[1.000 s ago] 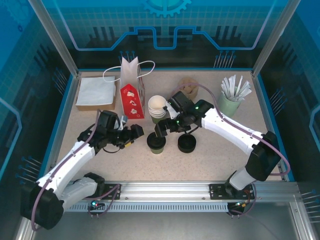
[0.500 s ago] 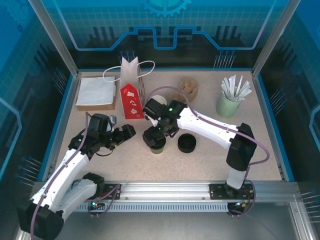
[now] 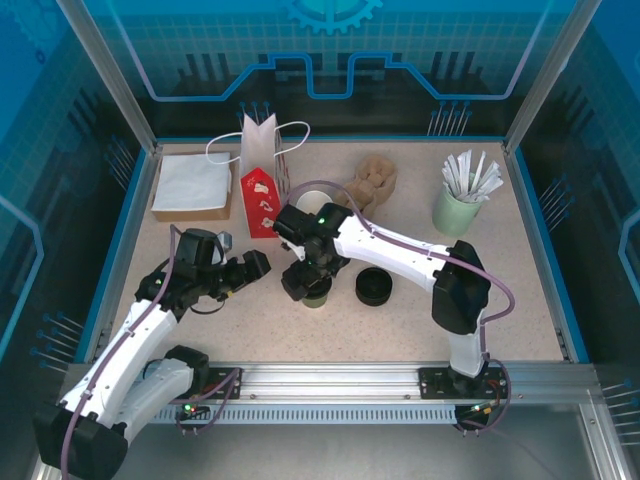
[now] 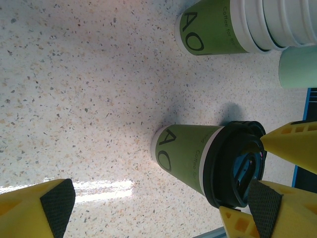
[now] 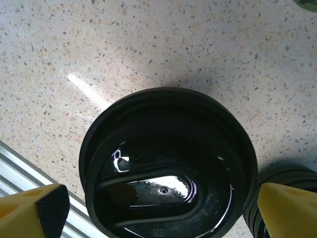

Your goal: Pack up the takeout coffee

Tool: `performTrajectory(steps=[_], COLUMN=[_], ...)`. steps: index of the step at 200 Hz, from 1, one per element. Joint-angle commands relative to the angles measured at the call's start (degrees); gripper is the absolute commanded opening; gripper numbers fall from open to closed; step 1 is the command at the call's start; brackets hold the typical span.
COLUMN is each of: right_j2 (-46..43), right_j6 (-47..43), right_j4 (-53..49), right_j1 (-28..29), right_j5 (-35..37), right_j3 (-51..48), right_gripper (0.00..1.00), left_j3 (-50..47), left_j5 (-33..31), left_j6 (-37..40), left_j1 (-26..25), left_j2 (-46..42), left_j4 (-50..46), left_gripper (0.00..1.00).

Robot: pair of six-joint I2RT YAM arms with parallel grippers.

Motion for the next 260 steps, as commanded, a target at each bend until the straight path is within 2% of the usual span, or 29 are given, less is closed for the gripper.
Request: performTrajectory(steps=[1, 96, 162, 213, 260], right_j2=[1.5, 4.3, 4.2, -0.4, -9.7], right_j6=[-1.0, -1.8, -1.9, -0.9, 1.6], right_j4=[-2.1, -0.9, 0.3, 0.3, -1.9], right_j1=[0.9, 0.9, 0.9, 0.4, -2.9], right_j5=[-0.1, 0.4, 0.4, 0.8, 0.0], right_j3=[1.7, 1.5, -0.3, -2.1, -5.9], right_gripper=[1.00, 1.00, 0.91, 0.89, 0.88], left_j3=[-0.5, 0.3, 0.6, 0.4, 0.3], left_j5=[-0.2, 0.2, 0.2, 0.3, 0.3], left_j6=[1.6, 1.7, 2.0, 2.2, 2.3], left_j1=[0.5, 0.5, 0.5, 0.5, 0.5], left_j2=[-0.3, 0.7, 1.1, 0.7, 0.7], left_j4=[-0.9, -0.9, -1.2, -1.5, -1.3], left_gripper=[0.94, 0.95, 0.95, 0.96, 0.96])
